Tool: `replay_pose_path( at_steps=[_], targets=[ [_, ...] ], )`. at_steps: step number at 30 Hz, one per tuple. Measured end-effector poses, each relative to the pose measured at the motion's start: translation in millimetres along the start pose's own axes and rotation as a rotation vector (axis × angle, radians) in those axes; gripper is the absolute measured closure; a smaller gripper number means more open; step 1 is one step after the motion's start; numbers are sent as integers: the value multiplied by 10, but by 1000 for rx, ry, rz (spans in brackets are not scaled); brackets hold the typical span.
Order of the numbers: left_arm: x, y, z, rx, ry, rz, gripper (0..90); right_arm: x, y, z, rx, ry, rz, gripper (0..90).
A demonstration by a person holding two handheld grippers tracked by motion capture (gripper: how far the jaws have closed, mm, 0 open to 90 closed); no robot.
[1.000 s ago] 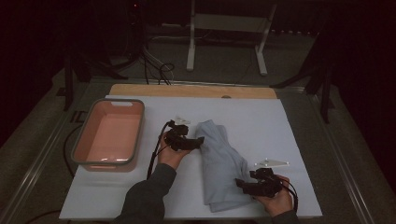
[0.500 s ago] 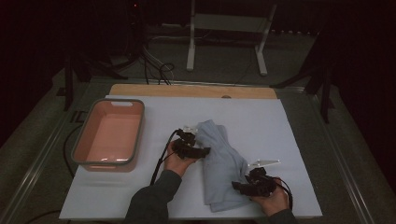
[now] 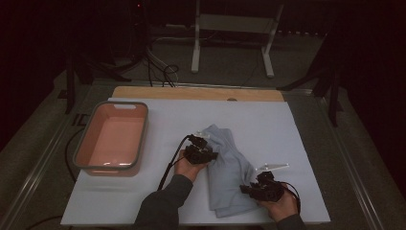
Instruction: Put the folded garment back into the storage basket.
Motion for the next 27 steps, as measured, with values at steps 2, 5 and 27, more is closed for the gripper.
replay_pose_path(
  at_steps=[2, 5, 27],
  targets=[
    [-15, 7, -8, 3, 2, 5, 859, -3, 3, -7, 4, 5, -1, 760],
    [-92, 30, -31, 1, 8, 22, 864, -15, 12, -27, 48, 12, -14, 778],
    [-549, 167, -211, 17, 91, 73, 867, -75, 225, -403, 70, 99, 59, 805]
  ],
)
Point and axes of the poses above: each handheld gripper's, and its own axes: x roughly forward along the jaws, y roughly out of its top, z roughly to its right, the point moved 7 cm from there along x, roughly forward along the jaws, and after that the axes turned 15 degrees about x, right-handed, at the moved point
